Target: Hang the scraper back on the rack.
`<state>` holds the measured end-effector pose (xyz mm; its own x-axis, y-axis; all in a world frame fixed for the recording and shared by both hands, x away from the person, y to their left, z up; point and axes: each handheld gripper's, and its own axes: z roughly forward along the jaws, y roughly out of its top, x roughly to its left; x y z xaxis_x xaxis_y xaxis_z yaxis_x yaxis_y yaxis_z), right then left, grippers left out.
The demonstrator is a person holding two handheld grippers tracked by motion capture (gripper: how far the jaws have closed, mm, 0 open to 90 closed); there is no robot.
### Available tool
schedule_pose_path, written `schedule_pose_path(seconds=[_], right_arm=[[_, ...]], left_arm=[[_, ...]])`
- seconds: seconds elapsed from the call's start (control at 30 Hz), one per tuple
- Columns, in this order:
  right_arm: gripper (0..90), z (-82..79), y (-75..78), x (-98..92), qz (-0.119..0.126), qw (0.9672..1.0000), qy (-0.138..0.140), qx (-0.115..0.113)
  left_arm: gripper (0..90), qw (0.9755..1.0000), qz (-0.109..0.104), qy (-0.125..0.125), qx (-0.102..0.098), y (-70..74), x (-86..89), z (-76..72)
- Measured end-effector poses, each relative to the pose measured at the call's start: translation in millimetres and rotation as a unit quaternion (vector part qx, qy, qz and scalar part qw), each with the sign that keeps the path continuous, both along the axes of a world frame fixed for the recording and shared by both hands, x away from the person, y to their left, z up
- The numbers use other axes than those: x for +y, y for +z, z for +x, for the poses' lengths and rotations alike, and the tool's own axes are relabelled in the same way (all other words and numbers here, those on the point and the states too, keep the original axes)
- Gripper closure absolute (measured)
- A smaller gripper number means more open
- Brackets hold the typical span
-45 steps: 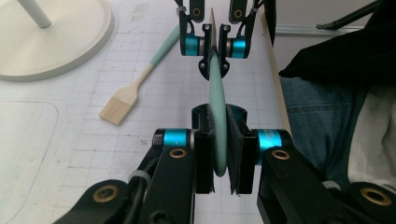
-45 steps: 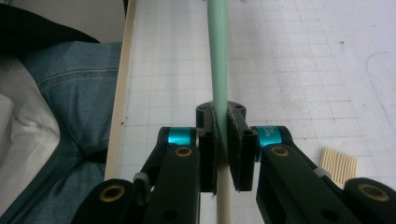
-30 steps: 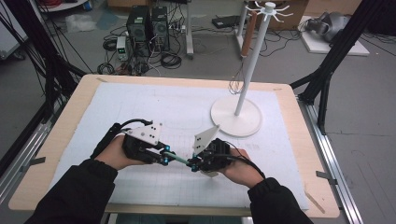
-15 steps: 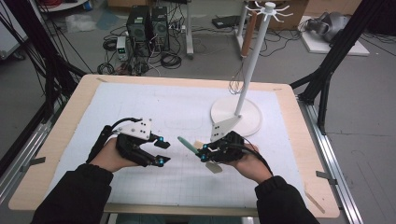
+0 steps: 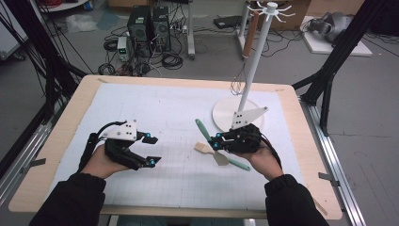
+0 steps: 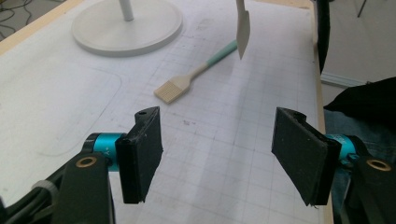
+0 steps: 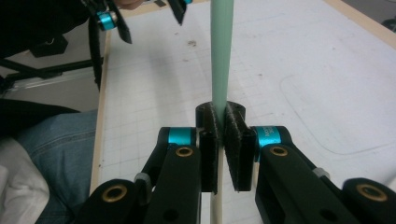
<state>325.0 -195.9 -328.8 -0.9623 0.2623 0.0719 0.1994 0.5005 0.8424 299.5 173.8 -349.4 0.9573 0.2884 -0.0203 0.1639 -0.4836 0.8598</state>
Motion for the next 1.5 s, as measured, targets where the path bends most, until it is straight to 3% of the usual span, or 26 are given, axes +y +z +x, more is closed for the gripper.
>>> schedule_pose_path(seconds=[0.8,1.5], right_arm=[[84.5,12.7,28.5,-30.4,0.047,0.9978,-0.044,-0.018],[84.5,21.7,65.1,-51.2,0.068,0.9946,-0.071,-0.035]], left_arm=[[27.2,0.9978,-0.017,0.063,-0.016,-13.4,27.5,-14.3],[23.3,0.9951,-0.028,0.091,-0.028,-19.1,40.0,-17.0]])
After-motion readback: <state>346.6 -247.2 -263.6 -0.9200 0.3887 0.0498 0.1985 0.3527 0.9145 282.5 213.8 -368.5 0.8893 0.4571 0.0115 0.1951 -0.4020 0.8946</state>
